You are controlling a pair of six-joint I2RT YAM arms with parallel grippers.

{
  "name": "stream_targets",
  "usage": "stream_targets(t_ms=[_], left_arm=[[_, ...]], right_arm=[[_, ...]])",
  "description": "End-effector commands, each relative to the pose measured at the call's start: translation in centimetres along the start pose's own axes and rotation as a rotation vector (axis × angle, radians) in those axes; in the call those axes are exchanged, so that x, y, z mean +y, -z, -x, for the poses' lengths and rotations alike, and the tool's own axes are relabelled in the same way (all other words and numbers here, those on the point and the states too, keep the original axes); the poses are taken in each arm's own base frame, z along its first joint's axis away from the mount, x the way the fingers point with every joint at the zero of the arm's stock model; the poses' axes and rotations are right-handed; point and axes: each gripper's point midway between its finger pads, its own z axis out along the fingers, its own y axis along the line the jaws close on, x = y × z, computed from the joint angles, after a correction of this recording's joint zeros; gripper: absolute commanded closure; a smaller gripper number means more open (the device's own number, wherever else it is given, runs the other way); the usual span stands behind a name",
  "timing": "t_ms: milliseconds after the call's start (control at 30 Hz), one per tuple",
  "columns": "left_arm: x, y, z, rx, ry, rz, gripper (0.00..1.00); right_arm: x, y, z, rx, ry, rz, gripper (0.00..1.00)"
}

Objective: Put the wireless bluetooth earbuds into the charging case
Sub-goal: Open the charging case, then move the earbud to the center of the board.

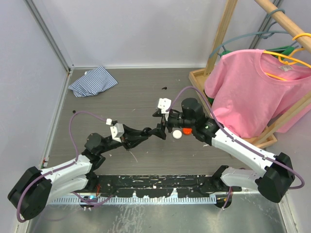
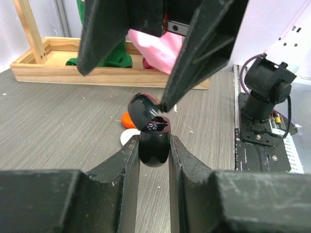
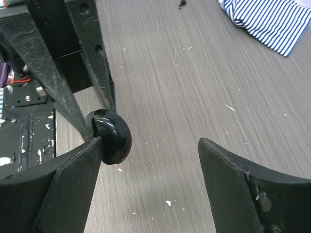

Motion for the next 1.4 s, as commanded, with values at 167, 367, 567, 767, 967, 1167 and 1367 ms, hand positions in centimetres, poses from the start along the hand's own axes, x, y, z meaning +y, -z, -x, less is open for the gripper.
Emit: stream_targets(t_ms=[167,367,567,767,967,1167,1367], left_arm=[[-1.5,-0.4,1.8,-0.051,-0.053,-0.075,1.0],[-1.3,-0.4,1.8,-0.051,-0.053,-0.061,1.0],[1.2,-0.4,0.8,-0.002,-0.015,0.078,1.0],[5.1,0.3,-0.5,0.052,0.026,0.301,1.0],[7.1,1.3,-0.9,0.061,0.039,0.434,1.0],[8.3,2.2,-0.9,0.058,0.034,0.52,1.0],[8.5,2.5,-1.0,0.063,0.023,0.535,1.0]], right_arm=[[-2.4,0.9,4.6,-0.11,0.063,-0.111,0.16],[-2.6,0.7,4.4,-0.107,0.051,-0.113,0.15],[-3.0,0.6,4.7,-0.124,0.035,-0.131,0.14],[-5.9,0.5,3.7,-0.108,-0.035,-0.243,0.14],[-10.9,0.2,1.4,-0.058,-0.156,-0.416,0.14],[-17.6,0.0,-2.8,0.024,-0.266,-0.646,0.16],[-23.7,0.0,-6.3,0.049,-0.34,-0.8,0.19]])
